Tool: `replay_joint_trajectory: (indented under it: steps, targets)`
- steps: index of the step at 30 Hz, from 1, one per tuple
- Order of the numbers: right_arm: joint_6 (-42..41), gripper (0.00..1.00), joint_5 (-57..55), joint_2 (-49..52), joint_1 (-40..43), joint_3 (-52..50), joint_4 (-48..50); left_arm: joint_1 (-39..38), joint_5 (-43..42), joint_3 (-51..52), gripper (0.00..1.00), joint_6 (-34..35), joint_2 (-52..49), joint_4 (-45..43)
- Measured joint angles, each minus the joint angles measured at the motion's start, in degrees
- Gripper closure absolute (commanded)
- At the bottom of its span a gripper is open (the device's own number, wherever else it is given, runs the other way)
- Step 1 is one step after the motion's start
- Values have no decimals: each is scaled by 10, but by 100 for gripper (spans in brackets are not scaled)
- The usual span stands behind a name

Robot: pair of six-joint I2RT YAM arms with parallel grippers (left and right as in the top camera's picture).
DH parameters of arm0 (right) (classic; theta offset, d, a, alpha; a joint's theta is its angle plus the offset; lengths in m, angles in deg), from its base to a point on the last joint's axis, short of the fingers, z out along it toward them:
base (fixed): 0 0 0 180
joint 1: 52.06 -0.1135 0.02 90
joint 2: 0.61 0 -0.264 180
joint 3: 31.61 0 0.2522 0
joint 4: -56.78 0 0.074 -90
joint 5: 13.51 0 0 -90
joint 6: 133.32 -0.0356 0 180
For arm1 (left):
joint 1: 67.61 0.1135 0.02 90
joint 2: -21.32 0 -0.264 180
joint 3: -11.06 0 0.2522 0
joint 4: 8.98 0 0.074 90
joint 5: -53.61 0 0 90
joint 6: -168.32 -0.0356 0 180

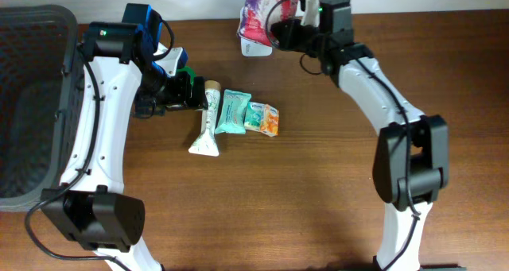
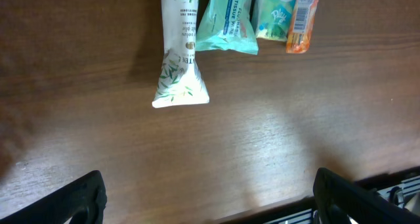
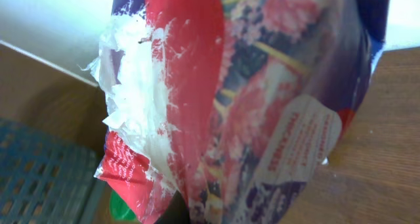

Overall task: Scan the item barcode
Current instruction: 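Carry the pink-purple pack to the right table edge and release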

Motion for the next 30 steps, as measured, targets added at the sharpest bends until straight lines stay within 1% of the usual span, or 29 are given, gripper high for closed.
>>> replay_joint_trajectory:
  steps: [2,5,8,10,11,14,17,18,19,20,21,22,24,25,27,28,30]
  targets:
    - [-17,96,-26,27,-16,0,61,0,0,0,1,0,0,1]
    - [-55,96,-49,78,-28,0,108,0,0,0,1,0,0,1]
    - [-60,96,-53,92,-26,-1,108,0,0,0,1,0,0,2]
    - [-56,96,-37,91,-10,1,111,0,0,0,1,0,0,1]
    - [-54,96,-25,89,8,1,107,0,0,0,1,0,0,1]
    - [-53,96,-11,55,87,3,38,0,0,0,1,0,0,2]
    - [-83,96,-8,7,208,9,-62,0,0,0,1,0,0,2]
    - [-107,96,-8,0,244,12,-97,0,0,0,1,0,0,2]
    - [-118,96,-14,-6,305,15,-138,0,0,0,1,0,0,2]
    - [-127,96,-21,-6,337,16,-166,0,0,0,1,0,0,1]
    - [-138,91,-39,-5,384,15,-208,0,0,0,1,0,0,2]
    - [-146,80,-62,-3,422,15,-227,0,0,0,1,0,0,2]
    - [-150,65,-88,-3,461,15,-237,0,0,0,1,0,0,2]
    - [-146,29,-98,-3,476,15,-238,0,0,0,1,0,0,2]
    - [-133,16,-103,-3,489,15,-230,0,0,0,1,0,0,2]
    - [-116,11,-106,-3,495,15,-229,0,0,0,1,0,0,2]
    - [-86,9,-106,-3,500,15,-241,0,0,0,1,0,0,2]
